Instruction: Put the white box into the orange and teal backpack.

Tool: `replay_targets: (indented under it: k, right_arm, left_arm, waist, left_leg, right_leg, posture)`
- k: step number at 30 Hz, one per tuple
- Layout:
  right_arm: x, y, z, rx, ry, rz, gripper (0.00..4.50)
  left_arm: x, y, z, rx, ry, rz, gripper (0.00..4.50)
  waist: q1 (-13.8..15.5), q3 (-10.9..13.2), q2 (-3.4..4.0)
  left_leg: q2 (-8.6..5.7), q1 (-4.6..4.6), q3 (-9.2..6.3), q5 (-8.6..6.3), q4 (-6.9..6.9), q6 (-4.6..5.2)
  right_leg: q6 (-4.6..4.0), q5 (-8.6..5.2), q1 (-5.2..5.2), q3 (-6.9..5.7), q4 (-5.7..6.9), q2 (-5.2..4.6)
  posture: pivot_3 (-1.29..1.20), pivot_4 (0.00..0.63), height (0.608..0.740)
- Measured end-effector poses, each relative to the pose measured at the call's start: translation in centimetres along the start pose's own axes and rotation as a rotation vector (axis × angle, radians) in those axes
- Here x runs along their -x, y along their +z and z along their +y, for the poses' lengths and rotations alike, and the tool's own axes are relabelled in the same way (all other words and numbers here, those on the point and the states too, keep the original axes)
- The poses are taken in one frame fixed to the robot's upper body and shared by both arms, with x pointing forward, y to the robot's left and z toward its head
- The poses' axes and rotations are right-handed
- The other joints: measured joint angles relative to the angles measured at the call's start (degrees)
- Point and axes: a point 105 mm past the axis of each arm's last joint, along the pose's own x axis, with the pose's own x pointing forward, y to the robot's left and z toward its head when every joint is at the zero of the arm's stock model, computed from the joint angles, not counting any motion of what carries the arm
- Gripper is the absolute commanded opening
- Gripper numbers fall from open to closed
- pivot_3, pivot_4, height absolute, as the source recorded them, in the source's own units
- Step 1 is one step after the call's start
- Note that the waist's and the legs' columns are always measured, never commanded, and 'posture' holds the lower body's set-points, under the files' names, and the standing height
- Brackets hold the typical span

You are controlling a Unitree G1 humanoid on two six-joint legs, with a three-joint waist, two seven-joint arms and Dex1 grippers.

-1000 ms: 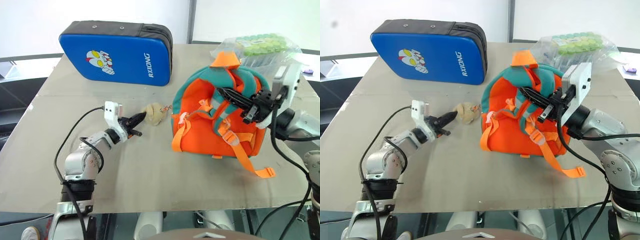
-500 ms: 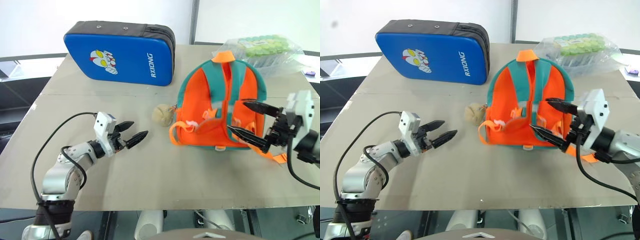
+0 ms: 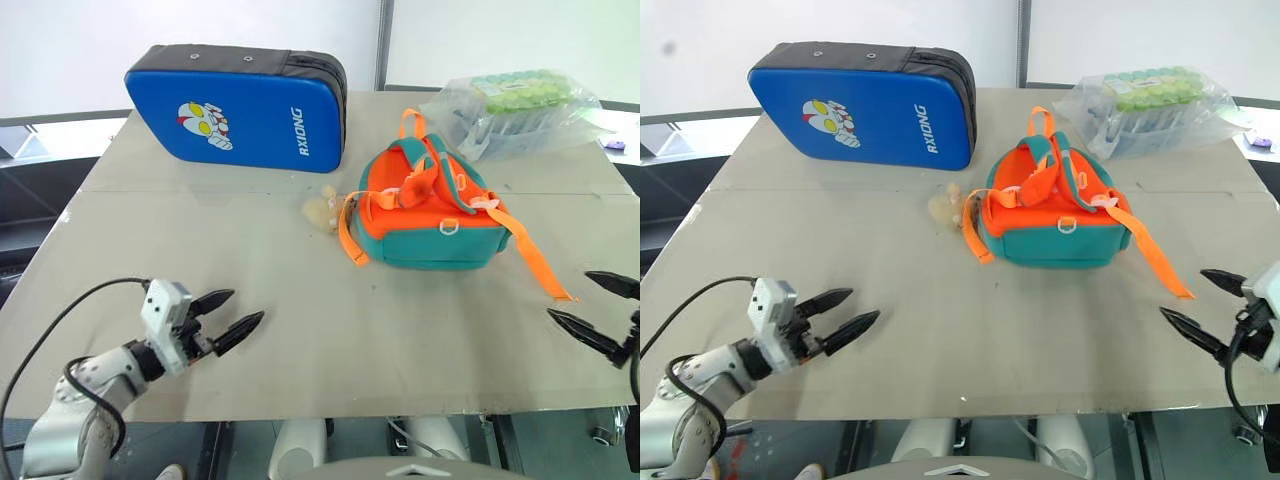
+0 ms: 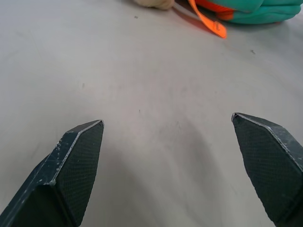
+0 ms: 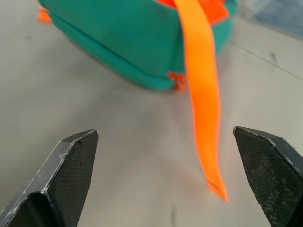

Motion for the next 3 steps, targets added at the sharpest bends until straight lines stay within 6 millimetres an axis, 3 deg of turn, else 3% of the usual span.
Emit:
replay_targets:
  k: [3]
  right_arm:
    - [0.39, -0.93, -0.65, 0.003, -0.021, 0.017, 4.5]
  left_arm:
    - [0.05, 0.42, -0.17, -0.003, 0.001, -0.016, 4.43]
  waist:
    - [0.06, -0.01, 0.02]
  left_leg:
    - [0.01, -0.02, -0.04, 0.0, -0.01, 0.0]
  right_leg:
    - [0.0, 0.0, 0.0, -0.01, 0.0, -0.04]
  posture:
    - [0.0, 0.15, 0.74]
